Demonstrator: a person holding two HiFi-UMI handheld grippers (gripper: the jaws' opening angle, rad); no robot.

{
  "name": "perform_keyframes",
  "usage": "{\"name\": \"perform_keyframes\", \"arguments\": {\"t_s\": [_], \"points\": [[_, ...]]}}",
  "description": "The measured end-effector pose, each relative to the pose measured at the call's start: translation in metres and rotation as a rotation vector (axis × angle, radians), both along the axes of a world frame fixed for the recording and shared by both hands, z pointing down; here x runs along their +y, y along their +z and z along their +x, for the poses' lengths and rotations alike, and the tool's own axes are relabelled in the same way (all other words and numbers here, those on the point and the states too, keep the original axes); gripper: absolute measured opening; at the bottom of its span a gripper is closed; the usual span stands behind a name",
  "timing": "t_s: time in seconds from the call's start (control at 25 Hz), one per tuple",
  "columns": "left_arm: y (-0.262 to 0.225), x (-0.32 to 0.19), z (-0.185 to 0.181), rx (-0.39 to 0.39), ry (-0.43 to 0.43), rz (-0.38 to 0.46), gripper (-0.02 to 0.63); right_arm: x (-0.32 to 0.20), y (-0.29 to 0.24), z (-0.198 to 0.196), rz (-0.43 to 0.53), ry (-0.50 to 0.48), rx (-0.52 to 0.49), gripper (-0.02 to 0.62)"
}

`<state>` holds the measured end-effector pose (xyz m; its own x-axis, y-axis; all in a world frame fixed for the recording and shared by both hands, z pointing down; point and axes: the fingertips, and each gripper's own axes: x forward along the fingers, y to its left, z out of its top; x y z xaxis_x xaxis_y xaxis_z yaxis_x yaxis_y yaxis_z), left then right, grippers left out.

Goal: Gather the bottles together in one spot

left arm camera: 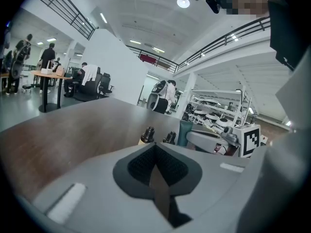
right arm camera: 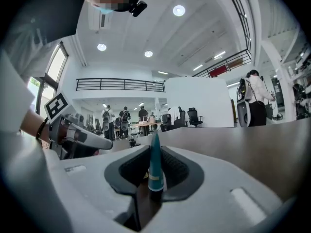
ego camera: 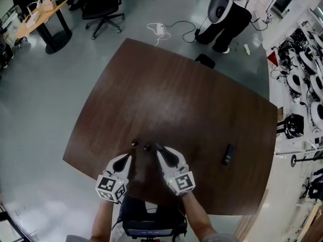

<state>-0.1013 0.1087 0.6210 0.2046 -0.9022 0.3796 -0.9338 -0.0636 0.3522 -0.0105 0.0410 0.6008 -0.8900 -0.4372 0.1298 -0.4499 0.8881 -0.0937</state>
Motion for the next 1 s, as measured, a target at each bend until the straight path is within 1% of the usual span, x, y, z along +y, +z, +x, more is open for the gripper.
{"name": "perform_keyframes", "arguments": {"t_s": [0.24, 0.56, 0.8, 1.0], "points": [[0.000, 0.000, 0.004, -0.001, 0.007, 0.004, 0.002, 0.002, 0.003, 0.008, -0.010, 0.015, -0.013, 0.074], [0.000, 0.004, 0.004, 0.002, 0.009, -0.001, 0.002, 0.001, 0.016, 0.015, -0.028, 0.042, 0.017, 0.078], [-0.002, 0.006, 0.004, 0.001, 0.006, -0.008, 0.002, 0.003, 0.003, 0.013, -0.048, 0.040, -0.002, 0.080], [-0.003, 0.008, 0.006, 0.003, 0.008, -0.008, 0.002, 0.005, 0.006, 0.017, -0.056, 0.043, -0.003, 0.126]]}}
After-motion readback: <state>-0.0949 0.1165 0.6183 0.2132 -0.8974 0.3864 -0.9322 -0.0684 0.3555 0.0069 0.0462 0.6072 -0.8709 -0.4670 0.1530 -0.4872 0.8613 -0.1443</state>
